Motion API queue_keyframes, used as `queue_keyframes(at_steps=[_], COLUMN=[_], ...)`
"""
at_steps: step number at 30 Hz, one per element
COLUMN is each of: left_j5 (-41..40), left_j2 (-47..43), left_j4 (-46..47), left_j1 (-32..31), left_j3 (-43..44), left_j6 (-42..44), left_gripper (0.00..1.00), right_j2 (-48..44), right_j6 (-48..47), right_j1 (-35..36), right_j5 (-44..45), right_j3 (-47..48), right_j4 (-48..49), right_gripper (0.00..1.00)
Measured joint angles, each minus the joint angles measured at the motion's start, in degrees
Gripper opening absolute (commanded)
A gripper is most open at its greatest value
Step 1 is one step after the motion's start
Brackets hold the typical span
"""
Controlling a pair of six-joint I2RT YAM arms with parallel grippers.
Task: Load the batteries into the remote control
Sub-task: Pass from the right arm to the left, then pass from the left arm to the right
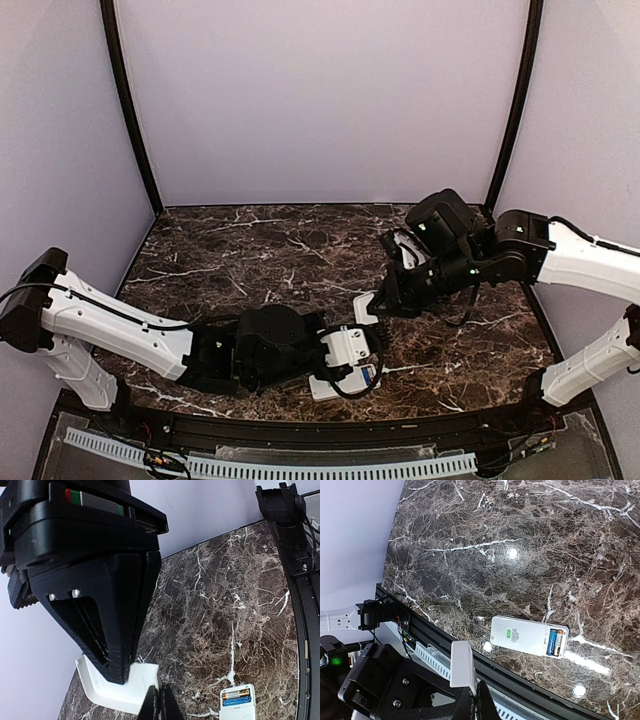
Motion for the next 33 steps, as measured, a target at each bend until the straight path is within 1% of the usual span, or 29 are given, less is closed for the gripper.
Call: queue_keyframes(at_steps=[4,5,7,10,12,14,19,23,28,33], left_j5=[-0.09,-0.07,0.13,1.25,2.03,2.71,4.17,5.46,9.14,14.47], left_j2=[-0.02,-0.02,-0.11,-0.94,-2.38,-3.96,-7.15,-9.33,-11.15,-11.19], left_j4=[-0.61,-0.61,-0.61,-0.33,0.26,0.76,1.66,2.73,4.85,6.23], left_j1=[0.07,0.09,0.11,0.31,0.33,0.33,0.33,0.33,0.72,2.56], left_j3=[0.02,0.02,0.02,-0.31,-0.59,-0.61,-0.66,-0.83,-0.85,0.07], left_j6=[-0.31,-0.39,-0.46,-0.42,-0.44,-0.44,-1.14,-2.14,-3.52,-5.42], left_gripper=[0.00,0.00,0.00,0.00,0.00,0.00,0.00,0.00,0.00,0.00], right_j2=[0.00,-0.02,-0.15,-1.11,-2.25,-4.22,-11.50,-17.49,-23.12,-24.41], right_j6=[-0.24,-0.28,-0.59,-0.90,-0.94,-1.95,-3.56,-5.18,-7.67,-11.39], right_j1=[-0.02,0.00,-0.02,0.00,-0.04,-0.09,-0.13,-1.27,-2.99,-5.81], right_j5=[0.20,0.24,0.24,0.13,0.48,0.92,2.38,5.25,6.78,4.00], right_j3=[-0.13,-0.15,-0.24,-0.37,-0.44,-0.76,-3.26,-7.69,-14.40,-16.24], right_j4=[0.42,0.48,0.61,1.55,1.88,2.69,5.27,7.32,11.65,16.02], right_gripper=[0.00,0.05,0.20,0.38,0.47,0.53,0.61,0.65,0.67,0.68])
